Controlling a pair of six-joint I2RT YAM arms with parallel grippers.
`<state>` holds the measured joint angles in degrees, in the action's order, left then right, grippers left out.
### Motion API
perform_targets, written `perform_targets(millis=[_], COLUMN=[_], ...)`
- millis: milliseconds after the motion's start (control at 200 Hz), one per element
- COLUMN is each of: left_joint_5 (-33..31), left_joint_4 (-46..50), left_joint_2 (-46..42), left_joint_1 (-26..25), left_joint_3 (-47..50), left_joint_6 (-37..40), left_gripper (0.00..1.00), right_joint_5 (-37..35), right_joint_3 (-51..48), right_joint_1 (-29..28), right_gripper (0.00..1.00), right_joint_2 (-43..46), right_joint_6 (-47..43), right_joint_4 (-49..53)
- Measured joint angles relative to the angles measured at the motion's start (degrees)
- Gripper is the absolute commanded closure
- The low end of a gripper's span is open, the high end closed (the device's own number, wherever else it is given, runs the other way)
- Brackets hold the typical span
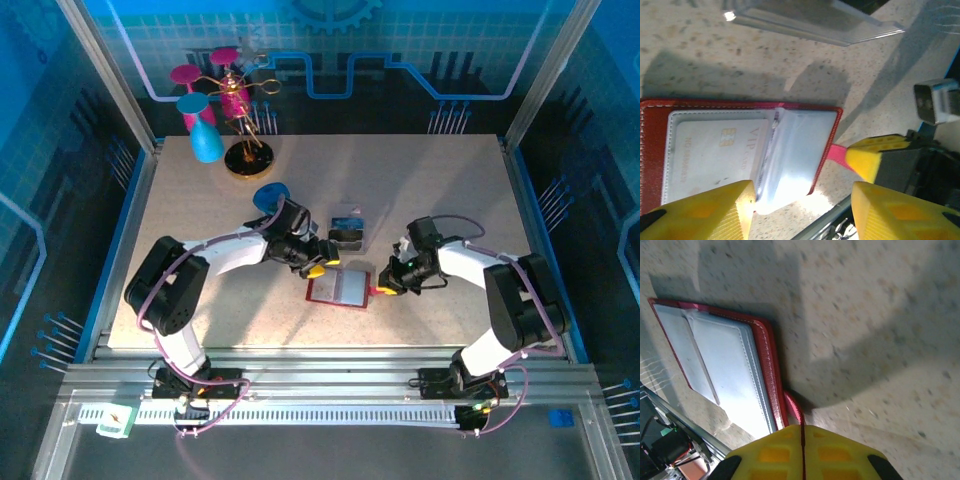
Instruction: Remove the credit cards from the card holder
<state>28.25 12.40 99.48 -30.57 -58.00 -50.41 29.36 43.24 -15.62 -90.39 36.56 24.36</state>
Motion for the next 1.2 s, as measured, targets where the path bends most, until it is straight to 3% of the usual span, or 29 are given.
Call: perform_targets(millis=[250, 425, 810, 1196], left_joint_5=[-1.5, -1.8, -1.5, -0.3], left_joint_4=[0.8, 0.8, 0.7, -0.7], left_joint_2=[-2.1, -2.9, -2.8, -1.1], left_joint_1=[0.1, 1.0, 2.4, 2.4], left_joint_3=[3.9, 5.5, 6.6, 6.8], left_joint_6=[1.0, 1.1, 1.3, 1.5], left_gripper=[0.54, 0.61, 0.78, 0.88], right_joint_5=[-1.6, -6.1, -8.5, -0.1], right_joint_3=[4.7, 8.7, 13.9, 11.7], right_joint_1=[-0.2, -1.4, -8.7, -14.3], right_gripper=[0.77, 0.72, 0.71, 0.73], right_joint_2=[-2.3, -0.5, 5.1, -2.3], right_joint_6=[-3.0, -4.7, -1.8, 8.0], right_joint_4=[2.6, 8.3, 11.8, -2.6])
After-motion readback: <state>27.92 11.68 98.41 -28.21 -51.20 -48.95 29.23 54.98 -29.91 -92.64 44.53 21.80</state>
